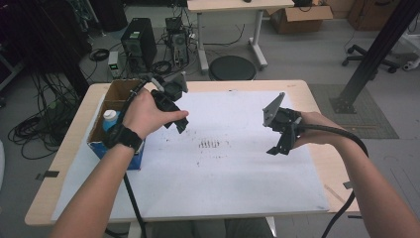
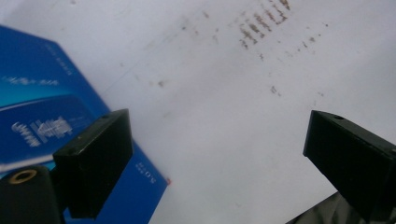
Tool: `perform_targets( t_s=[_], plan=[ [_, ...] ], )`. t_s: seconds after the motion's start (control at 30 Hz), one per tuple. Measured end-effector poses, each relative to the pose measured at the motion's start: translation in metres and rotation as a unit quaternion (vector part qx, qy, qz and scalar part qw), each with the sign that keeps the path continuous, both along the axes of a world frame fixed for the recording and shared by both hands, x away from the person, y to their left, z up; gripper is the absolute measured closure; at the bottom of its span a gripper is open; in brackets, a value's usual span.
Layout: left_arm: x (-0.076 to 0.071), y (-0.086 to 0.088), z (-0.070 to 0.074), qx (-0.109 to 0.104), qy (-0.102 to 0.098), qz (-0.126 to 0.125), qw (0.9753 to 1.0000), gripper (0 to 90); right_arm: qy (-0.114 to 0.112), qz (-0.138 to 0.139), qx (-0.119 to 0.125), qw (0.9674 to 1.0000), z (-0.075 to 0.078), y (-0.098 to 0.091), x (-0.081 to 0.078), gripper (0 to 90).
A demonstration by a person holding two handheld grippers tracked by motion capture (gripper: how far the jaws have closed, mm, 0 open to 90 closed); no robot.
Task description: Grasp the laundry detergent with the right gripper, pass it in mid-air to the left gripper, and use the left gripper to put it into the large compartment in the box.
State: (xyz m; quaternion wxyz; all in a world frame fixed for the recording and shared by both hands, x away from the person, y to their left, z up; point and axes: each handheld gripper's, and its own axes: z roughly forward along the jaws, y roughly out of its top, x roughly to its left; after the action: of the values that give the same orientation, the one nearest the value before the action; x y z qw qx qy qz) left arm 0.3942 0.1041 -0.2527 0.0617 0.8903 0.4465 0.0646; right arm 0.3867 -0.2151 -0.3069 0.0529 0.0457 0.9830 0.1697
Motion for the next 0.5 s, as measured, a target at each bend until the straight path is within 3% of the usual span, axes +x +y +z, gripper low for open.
perform_targets(
  t_s=[0.23,0.5],
  plan=[
    [-0.001,-0.008,-0.009,-0.003,0.000,-0.020,0.9998,7.3,0.004,0.000,0.010,0.9999,-0.001,0.002,0.004,5.2],
    [-0.001,-0.007,-0.014,-0.008,0.014,-0.020,0.9997,6.2,0.008,0.000,0.010,0.9999,-0.001,0.004,0.004,5.0]
  ],
)
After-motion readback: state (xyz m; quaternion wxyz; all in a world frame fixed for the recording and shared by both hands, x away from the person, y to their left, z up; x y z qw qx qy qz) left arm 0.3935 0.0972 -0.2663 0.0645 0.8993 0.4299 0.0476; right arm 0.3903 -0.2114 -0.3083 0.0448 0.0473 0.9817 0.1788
